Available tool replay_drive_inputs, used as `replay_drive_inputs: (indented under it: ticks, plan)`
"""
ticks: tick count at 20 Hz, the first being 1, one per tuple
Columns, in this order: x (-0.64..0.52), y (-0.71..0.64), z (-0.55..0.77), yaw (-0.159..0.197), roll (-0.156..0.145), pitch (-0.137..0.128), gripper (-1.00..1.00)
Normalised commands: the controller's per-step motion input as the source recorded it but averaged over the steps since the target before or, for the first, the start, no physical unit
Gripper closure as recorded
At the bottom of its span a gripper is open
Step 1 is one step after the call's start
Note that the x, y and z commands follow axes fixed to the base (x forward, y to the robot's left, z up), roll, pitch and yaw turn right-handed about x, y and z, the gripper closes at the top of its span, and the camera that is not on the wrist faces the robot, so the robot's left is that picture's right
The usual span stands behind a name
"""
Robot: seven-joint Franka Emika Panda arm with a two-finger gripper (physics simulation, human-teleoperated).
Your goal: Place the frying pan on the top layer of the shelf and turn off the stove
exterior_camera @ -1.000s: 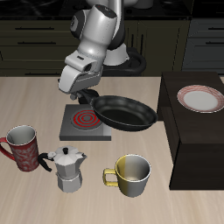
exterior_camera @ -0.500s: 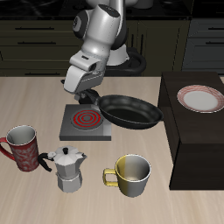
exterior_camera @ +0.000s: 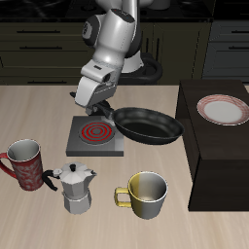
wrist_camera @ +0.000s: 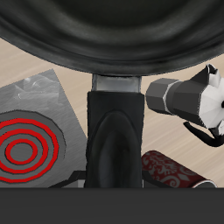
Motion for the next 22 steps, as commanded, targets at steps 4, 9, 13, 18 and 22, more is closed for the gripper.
replay_drive_inputs:
  ticks: [4,9,13,18,22]
  plan:
    - [0.02,0.11,-0.02,-0.009,0.015,0.005,1.00]
    - [0.02,0.18,-0.03,0.004,0.023,0.007,1.00]
    - [0.04,0.20,-0.04,-0.002,0.027,0.008,1.00]
    - [0.05,0.19,0.01,0.004,0.027,-0.003,1.00]
    - [0.07,0.25,0.03,-0.003,0.039,-0.007,1.00]
